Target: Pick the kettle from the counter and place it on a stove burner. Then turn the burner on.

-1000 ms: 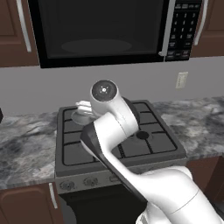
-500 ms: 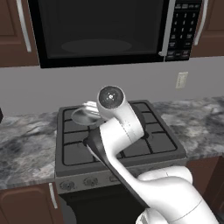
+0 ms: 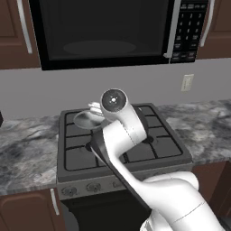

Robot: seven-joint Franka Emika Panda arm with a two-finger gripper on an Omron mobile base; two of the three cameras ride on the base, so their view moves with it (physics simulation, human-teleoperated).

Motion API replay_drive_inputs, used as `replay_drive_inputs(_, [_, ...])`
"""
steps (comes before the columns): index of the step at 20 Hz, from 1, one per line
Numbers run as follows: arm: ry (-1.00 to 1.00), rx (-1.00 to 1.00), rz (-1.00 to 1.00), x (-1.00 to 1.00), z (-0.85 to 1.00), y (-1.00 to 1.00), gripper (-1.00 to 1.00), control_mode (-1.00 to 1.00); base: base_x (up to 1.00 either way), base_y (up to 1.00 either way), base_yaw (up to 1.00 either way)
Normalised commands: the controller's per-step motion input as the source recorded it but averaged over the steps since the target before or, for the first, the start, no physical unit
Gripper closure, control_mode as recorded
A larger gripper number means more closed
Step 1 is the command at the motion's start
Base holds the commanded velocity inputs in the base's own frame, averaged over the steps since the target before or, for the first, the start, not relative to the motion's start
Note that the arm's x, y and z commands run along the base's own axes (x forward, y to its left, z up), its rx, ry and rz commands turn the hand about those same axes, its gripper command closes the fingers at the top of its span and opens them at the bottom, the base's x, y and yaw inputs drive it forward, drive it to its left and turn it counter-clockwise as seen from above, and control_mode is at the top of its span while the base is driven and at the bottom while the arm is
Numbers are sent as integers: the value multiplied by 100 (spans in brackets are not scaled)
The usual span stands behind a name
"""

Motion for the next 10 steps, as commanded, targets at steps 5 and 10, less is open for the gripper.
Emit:
replay_drive_inputs(5, [0,0,-1,29,-6,0,100,-100,0,0,0])
replay_drive_inputs(10, [0,0,0,12,-17,0,100,-100,0,0,0])
